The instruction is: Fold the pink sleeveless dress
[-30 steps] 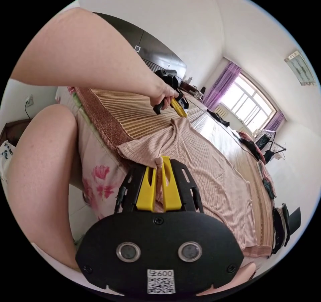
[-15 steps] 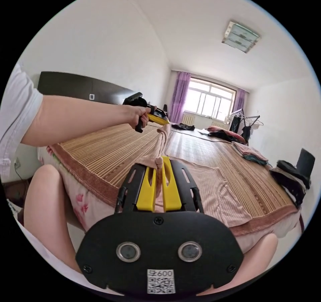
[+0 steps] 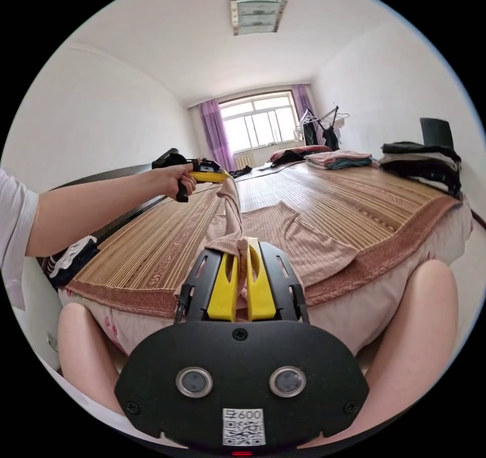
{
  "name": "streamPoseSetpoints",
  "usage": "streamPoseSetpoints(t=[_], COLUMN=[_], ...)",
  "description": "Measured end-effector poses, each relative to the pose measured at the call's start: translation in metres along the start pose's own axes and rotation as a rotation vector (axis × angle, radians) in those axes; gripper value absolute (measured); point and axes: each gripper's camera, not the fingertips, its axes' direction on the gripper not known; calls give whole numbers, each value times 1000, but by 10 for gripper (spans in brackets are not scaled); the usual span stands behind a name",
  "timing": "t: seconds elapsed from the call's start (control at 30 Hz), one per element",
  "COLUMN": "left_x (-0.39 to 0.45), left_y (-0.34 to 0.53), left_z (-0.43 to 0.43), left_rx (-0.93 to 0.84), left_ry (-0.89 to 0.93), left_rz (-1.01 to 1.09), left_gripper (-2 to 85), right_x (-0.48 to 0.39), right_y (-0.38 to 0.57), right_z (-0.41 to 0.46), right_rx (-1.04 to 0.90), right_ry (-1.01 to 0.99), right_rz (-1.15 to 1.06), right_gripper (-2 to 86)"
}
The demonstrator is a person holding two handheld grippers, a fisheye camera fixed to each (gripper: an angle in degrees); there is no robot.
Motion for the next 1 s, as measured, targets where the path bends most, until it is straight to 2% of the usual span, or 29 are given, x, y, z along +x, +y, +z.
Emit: streamPoseSetpoints(t=[0.47,1.0], left_x=[-89,-179], left_y=[3,31], left_z=[100,119], left_rx=[-93,-74], left_ry=[-70,-73], left_rz=[-1,-19], left_gripper=[16,19], right_x=[-1,-15], right_y=[-61,-70], right_z=[-77,-181], right_rx=[-49,56], right_ry=[-7,-52], right_rz=[153,286], right_gripper=[-8,-8])
